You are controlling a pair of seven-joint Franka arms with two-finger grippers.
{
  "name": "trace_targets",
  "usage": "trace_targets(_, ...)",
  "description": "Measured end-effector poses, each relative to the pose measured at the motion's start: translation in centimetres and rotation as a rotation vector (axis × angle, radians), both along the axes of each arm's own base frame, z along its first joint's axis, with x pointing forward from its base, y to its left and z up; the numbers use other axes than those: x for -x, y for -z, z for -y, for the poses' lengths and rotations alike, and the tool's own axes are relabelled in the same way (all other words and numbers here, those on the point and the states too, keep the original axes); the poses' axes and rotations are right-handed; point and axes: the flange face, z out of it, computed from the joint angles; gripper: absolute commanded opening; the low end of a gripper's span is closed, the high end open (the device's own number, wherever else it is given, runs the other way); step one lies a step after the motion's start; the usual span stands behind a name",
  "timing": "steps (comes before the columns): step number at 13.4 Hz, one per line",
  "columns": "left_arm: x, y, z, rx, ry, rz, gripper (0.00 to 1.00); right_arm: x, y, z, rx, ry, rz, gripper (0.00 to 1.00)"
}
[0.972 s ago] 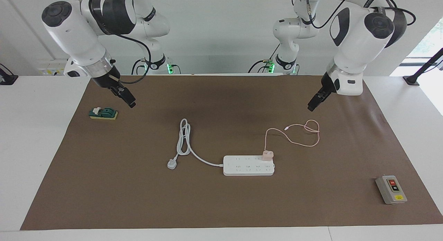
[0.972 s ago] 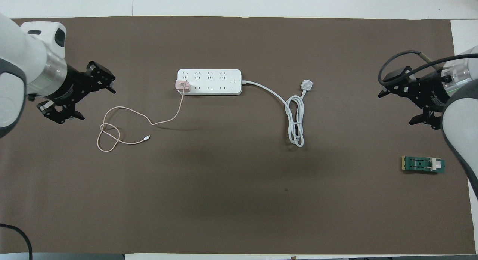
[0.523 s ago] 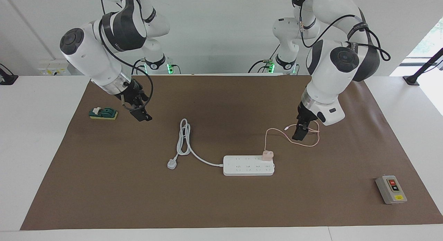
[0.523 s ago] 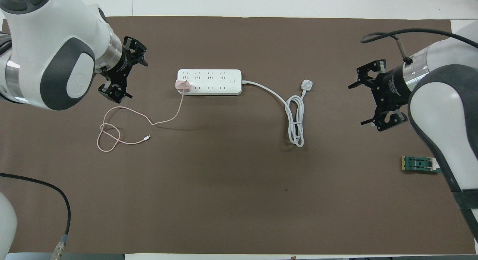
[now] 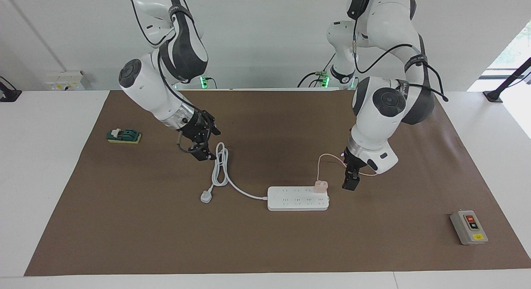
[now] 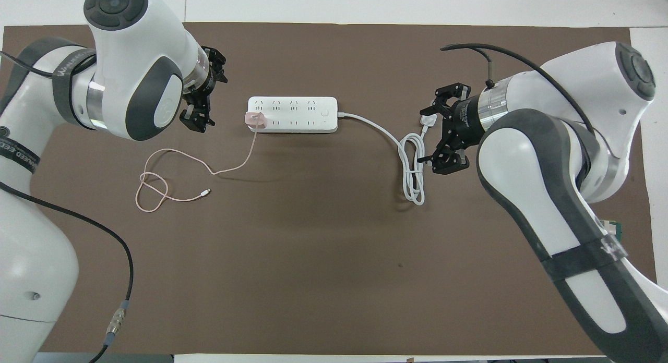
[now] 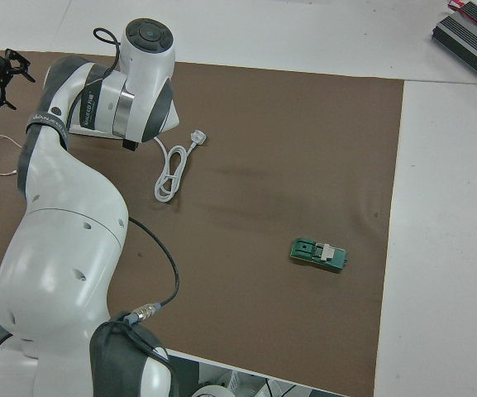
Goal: Unplug charger and place it aside
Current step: 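Move the left gripper to the charger while the right gripper reaches the strip, then grasp the pink charger with the left gripper while the right gripper grips the strip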
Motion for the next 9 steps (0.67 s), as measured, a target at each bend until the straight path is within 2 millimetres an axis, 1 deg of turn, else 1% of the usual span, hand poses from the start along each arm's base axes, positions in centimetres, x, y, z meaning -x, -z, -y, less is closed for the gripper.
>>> trace_targets(1, -0.4, 1.2, 0.4, -0.006, -0.018, 0.012, 1.0, -0.1, 0.8, -0.9, -0.019, 0.018, 0.011, 1.0)
trace_targets(4, -1.3, 4.1, 1.7, 0.005, -0.082, 0.036, 1.0, -1.0, 3.8, -2.5, -0.055, 0.073, 0.019, 1.0)
trace_targets(6, -1.3, 4.8, 2.4, 0.007, -0.093, 0.032, 1.0, -1.4, 5.3, -3.9, -0.075, 0.107, 0.037, 1.0)
trace_targets(7, -1.2, 5.0, 2.9, 0.007, -0.092, 0.029, 1.0, -1.6, 5.8, -4.3, -0.097, 0.127, 0.038, 1.0)
trace_targets(9, -0.7, 5.6, 4.2, 0.005, -0.083, 0.021, 1.0, -1.8, 7.0, -4.3, -0.126, 0.121, 0.035, 1.0)
